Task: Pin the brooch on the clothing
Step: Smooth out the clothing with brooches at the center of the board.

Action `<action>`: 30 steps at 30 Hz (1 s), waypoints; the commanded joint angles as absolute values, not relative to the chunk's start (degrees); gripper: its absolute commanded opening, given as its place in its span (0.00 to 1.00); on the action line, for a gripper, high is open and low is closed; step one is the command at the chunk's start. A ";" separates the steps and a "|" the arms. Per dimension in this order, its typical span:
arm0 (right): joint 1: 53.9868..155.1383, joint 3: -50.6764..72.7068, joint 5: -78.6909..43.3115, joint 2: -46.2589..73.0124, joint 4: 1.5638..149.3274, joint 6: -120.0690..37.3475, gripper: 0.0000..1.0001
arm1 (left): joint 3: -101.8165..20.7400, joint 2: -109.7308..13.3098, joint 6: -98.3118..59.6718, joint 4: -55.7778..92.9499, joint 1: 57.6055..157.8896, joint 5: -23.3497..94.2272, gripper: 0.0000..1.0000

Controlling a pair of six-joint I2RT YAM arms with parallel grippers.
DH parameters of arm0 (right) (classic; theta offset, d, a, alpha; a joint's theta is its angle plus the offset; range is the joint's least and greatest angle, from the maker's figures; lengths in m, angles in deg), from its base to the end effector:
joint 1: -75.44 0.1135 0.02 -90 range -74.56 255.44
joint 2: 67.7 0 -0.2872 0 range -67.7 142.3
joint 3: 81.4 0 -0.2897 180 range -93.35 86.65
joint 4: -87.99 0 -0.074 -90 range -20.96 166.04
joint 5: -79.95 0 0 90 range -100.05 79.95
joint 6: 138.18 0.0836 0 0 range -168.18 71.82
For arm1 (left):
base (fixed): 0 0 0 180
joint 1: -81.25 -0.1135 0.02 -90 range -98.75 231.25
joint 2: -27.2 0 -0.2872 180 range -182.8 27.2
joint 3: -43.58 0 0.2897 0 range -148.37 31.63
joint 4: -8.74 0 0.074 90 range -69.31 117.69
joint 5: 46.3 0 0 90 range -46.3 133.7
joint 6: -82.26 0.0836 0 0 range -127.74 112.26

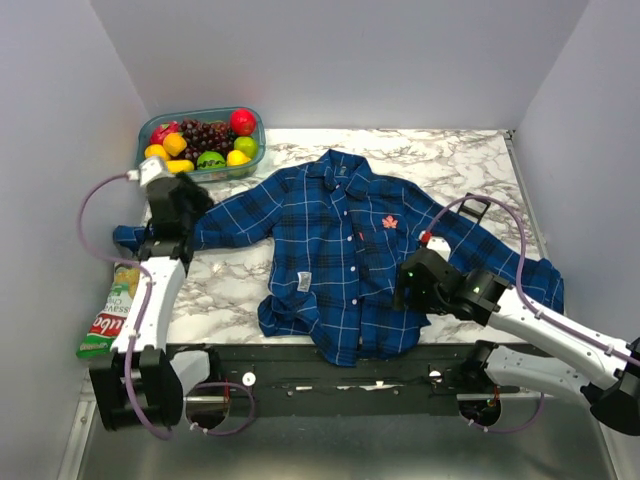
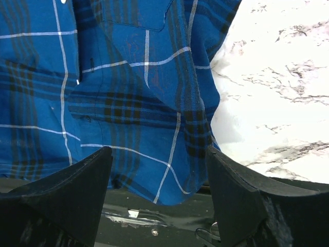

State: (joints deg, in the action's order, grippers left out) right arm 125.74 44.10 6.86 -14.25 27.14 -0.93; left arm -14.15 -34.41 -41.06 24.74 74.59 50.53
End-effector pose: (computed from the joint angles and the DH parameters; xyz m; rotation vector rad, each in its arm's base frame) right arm 0.1567 0.1507 0.2164 0.0346 2.5668 0.2693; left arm 0.3168 0.0470 0.2932 -0.7314 1.7755 -0.1990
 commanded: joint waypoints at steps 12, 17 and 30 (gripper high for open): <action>117.18 33.92 -2.47 -8.73 40.52 -12.31 0.86 | -19.00 -46.19 -37.25 30.44 96.63 32.98 0.72; 126.83 26.99 -1.97 -1.54 43.95 -13.81 0.84 | -16.44 -50.66 -39.56 31.32 96.63 23.14 0.73; 147.94 5.20 3.99 29.91 51.70 -21.46 0.86 | -22.42 -63.50 -33.76 38.97 96.63 23.23 0.76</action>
State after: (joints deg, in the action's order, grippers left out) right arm 144.78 13.26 -1.49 21.88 50.65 -17.02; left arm -18.94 -60.70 -36.86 35.91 96.65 26.18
